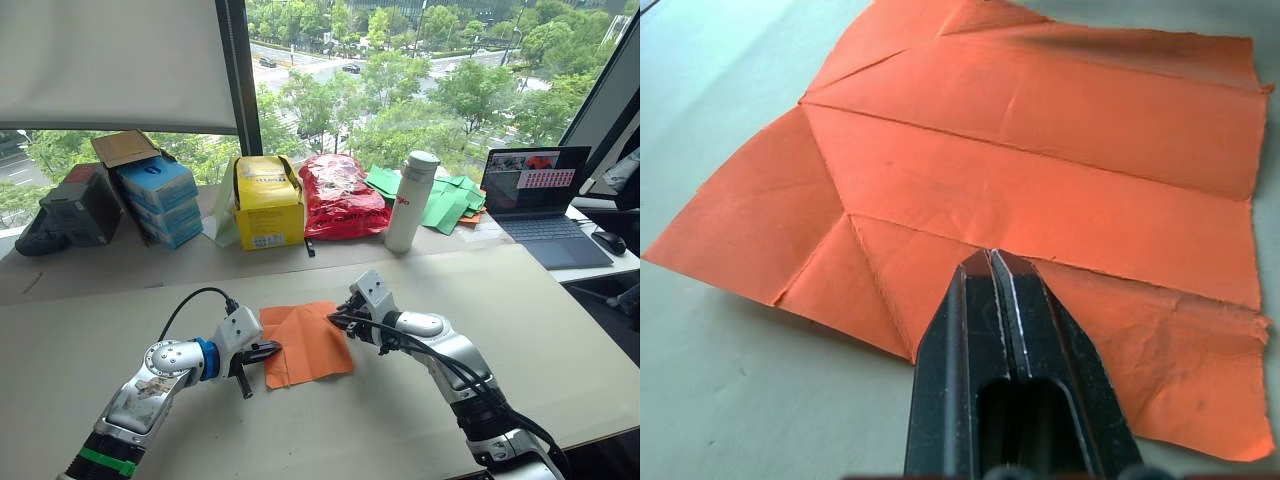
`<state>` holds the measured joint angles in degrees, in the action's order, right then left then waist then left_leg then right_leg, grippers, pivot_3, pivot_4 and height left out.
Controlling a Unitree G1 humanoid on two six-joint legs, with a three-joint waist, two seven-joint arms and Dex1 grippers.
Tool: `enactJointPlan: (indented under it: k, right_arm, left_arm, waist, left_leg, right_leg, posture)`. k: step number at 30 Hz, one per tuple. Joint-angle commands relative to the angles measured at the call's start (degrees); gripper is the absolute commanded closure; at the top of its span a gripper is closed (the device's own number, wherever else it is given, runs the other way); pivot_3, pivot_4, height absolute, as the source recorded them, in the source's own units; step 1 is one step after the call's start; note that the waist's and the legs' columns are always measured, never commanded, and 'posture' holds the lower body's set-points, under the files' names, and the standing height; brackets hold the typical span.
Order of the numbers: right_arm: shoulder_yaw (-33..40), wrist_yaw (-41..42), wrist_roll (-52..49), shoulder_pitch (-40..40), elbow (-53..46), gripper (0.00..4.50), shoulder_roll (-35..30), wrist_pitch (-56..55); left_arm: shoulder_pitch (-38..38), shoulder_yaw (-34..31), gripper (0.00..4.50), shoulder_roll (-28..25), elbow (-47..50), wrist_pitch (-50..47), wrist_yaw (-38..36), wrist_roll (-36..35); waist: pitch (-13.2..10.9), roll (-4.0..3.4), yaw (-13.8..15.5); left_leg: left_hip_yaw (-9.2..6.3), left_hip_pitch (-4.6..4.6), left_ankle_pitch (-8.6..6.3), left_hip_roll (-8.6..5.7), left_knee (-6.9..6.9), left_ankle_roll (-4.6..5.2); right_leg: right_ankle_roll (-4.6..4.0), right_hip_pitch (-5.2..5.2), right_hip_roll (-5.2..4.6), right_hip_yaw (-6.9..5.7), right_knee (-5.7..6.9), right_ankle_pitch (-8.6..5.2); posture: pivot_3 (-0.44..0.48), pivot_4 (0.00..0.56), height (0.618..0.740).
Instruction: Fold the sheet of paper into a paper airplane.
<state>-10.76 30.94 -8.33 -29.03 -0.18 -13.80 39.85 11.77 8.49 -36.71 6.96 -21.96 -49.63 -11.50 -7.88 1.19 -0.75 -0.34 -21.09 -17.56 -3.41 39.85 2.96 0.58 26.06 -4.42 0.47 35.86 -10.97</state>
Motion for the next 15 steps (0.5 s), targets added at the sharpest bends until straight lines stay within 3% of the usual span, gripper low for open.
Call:
enactJointPlan:
  k: [1,7,15]
  right_arm:
    - [1.12,-0.65,-1.15,-1.53,0.15,1.27,0.96,0.45]
    - [-0.12,-0.53,-0.23,-1.55,2.69,1.27,1.99,0.02]
    - [-0.50,-0.67,0.60,-1.72,2.88,1.27,1.76,-0.49]
  left_arm:
    - [-0.20,0.99,4.50,-0.28,-1.02,-0.38,-0.29,1.27]
    - [0.40,1.04,4.50,-0.20,-1.02,-0.23,-0.65,1.32]
    - [7.19,0.35,4.50,6.23,-0.58,-2.89,-1.17,-3.19]
  waist:
    - [0.00,0.00,-0.01]
    - [0.00,0.00,0.00]
    - [0.00,0.00,-0.05]
  left_leg:
    - [0.00,0.00,0.00,0.00,0.00,0.00]
    - [0.01,-0.01,0.00,-0.01,0.00,0.01]
    - [0.03,-0.07,0.00,-0.02,0.05,0.01]
  right_leg:
    - [0.00,0.01,0.00,0.00,0.01,0.00]
    - [0.00,0.00,0.00,0.00,0.01,0.00]
    - [0.01,0.04,0.02,-0.02,0.02,0.00]
  posture:
    - [0.000,0.150,0.740]
    - [0.000,0.150,0.740]
    - [0.000,0.150,0.740]
